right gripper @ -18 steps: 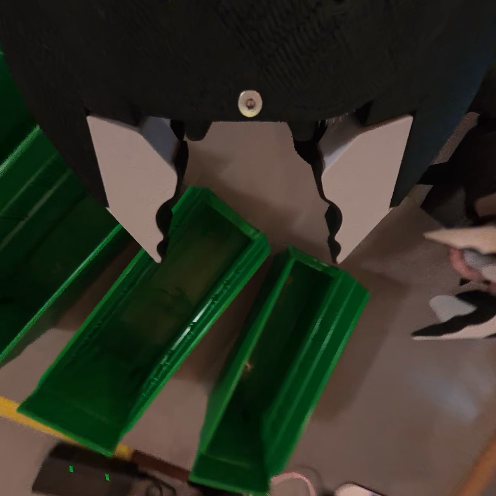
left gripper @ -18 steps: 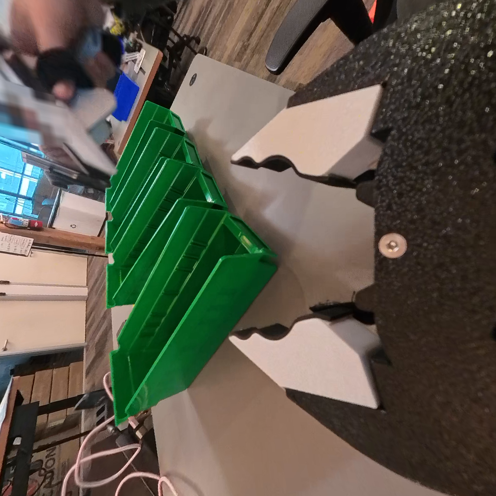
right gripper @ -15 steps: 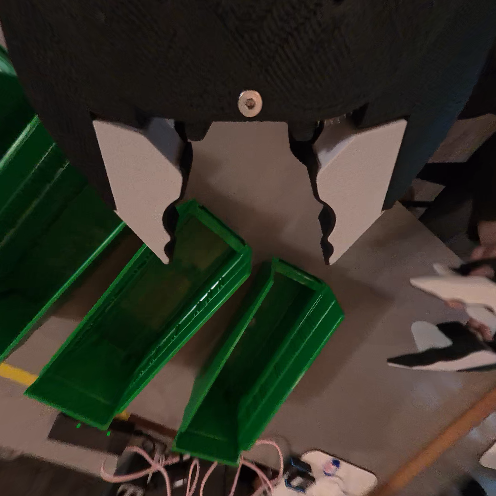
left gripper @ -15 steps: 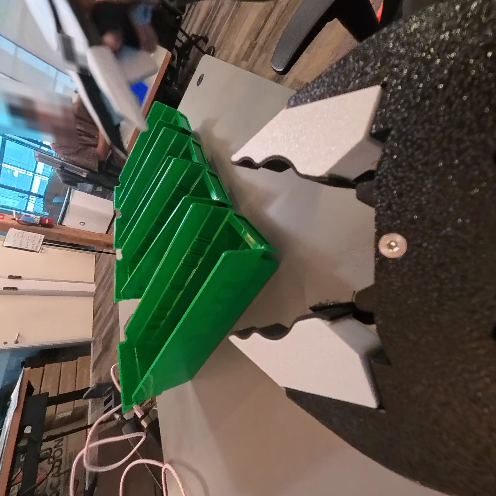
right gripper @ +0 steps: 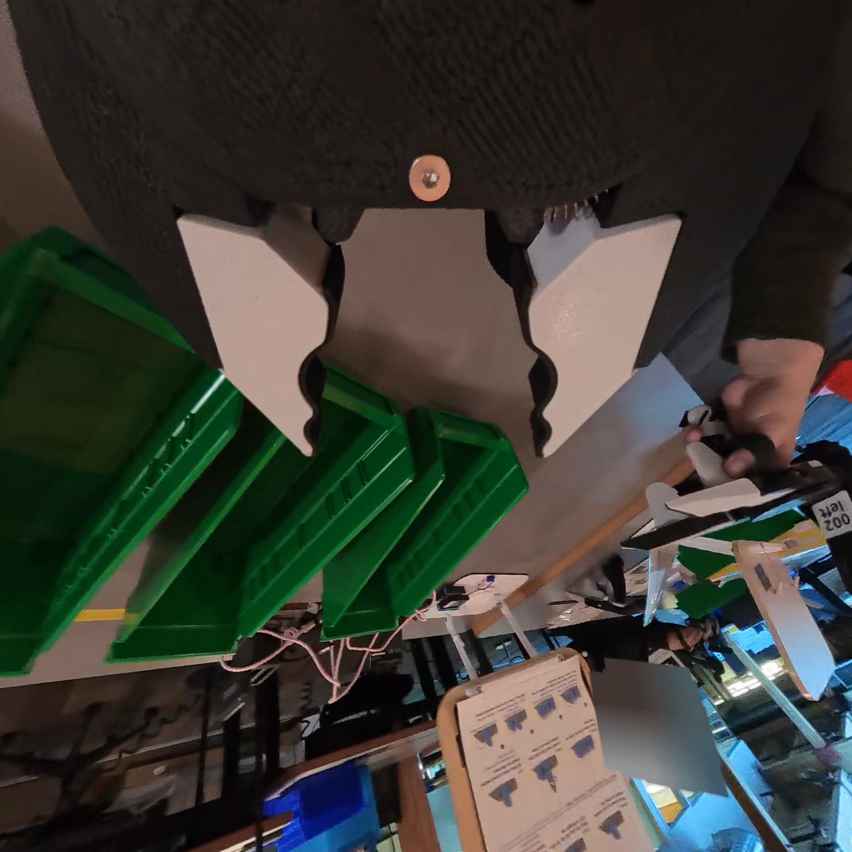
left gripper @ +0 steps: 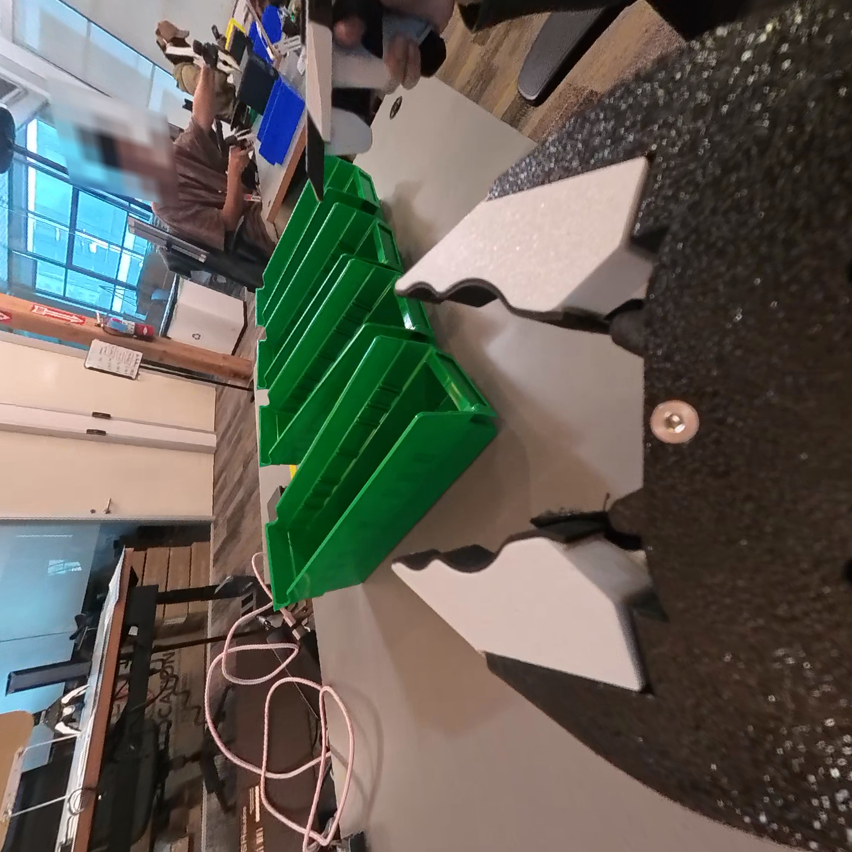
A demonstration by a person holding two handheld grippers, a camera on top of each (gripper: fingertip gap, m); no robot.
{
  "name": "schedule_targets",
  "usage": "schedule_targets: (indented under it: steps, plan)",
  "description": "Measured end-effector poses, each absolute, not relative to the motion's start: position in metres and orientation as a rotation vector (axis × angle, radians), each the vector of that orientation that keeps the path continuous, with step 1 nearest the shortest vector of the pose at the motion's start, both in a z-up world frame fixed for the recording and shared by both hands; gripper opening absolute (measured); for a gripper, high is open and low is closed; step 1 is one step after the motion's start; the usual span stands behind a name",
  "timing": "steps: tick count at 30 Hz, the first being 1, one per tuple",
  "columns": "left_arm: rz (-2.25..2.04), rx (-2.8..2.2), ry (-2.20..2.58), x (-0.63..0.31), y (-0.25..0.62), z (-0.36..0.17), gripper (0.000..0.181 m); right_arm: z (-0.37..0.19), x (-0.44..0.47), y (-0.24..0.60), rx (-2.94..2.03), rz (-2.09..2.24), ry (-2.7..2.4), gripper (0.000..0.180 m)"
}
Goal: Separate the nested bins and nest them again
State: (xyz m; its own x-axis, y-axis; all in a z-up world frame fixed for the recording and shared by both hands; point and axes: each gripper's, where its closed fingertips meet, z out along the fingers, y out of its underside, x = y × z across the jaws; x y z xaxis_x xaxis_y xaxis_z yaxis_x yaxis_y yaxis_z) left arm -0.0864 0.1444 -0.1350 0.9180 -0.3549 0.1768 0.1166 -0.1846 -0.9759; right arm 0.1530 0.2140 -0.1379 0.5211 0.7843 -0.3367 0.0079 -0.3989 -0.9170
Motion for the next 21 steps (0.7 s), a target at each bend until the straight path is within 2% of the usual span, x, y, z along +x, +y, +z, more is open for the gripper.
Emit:
schedule_targets:
  steps: [4,8,12,17,21]
  plan:
    - [-0.437,-1.724,0.178,-0.085,0.149,-0.140,0.103,-0.146,0.144,0.223,-1.780,0.908,-0.706,0.095]
    - [-0.470,-1.733,0.191,-0.075,0.153,-0.145,0.102,-0.155,0.125,0.264,-1.954,0.795,-0.755,0.126]
    - [-0.458,-1.754,0.239,-0.061,0.155,-0.151,0.102,-0.152,0.101,0.326,-2.145,0.672,-0.771,0.134]
    - [-0.444,-1.745,0.289,-0.050,0.153,-0.149,0.100,-0.192,0.084,0.373,-2.475,0.561,-0.762,0.159]
    - [-0.401,-1.746,0.311,-0.047,0.152,-0.148,0.098,-0.220,0.083,0.384,-2.629,0.502,-0.730,0.160]
